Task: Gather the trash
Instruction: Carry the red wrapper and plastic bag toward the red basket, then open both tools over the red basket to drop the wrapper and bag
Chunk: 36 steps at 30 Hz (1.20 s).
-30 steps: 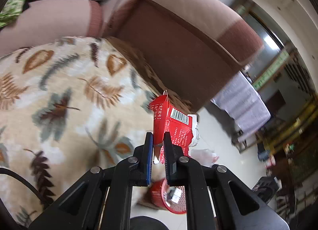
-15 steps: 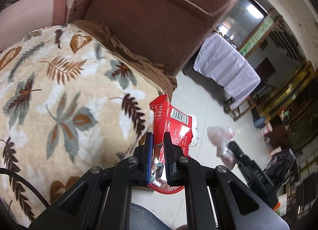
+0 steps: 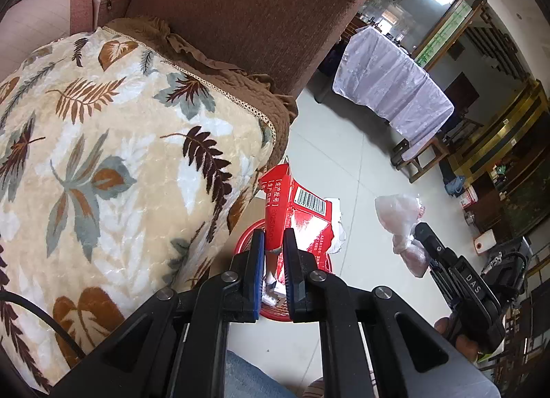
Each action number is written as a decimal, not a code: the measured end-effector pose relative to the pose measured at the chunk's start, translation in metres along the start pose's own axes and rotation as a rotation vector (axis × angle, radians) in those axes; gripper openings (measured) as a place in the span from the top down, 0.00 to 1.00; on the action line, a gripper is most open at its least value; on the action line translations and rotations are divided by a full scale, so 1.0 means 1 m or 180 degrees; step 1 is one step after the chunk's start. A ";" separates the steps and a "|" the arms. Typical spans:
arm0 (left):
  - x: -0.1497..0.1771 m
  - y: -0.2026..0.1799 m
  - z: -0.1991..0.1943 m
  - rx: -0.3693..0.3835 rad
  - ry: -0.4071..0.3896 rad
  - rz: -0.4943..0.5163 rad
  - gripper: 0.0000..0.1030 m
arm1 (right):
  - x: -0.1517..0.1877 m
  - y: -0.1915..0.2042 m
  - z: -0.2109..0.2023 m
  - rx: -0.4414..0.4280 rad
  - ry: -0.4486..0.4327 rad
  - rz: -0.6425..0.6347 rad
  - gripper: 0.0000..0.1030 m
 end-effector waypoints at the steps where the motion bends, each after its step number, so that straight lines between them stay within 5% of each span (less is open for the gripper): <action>1: -0.001 0.000 0.001 -0.0007 0.0000 0.0004 0.91 | 0.001 0.002 0.002 0.0023 0.0018 -0.0024 0.86; 11: 0.006 0.001 0.029 -0.0061 0.0205 -0.0009 0.91 | 0.012 0.003 0.010 0.0298 0.0105 -0.0273 0.86; 24: 0.016 -0.018 0.103 -0.0359 0.0742 0.0009 0.89 | 0.018 -0.038 0.039 0.0417 0.0279 0.0153 0.83; 30: 0.017 -0.020 0.110 -0.0364 0.0837 -0.0049 0.66 | 0.017 -0.050 0.043 0.0506 0.0357 0.0312 0.65; 36: 0.014 -0.030 0.083 -0.0371 0.0574 0.0129 0.49 | 0.012 -0.034 0.024 0.0509 0.0286 0.0198 0.50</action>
Point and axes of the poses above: each gripper's, at about its wrist camera, not at the fingertips, and z roughly the way its jaws point, y to its left, x to its underside, the point moved 3 cm from there along z, roughly the way its jaws point, and after that the axes turned 1 degree about z, right-handed, at the moved point
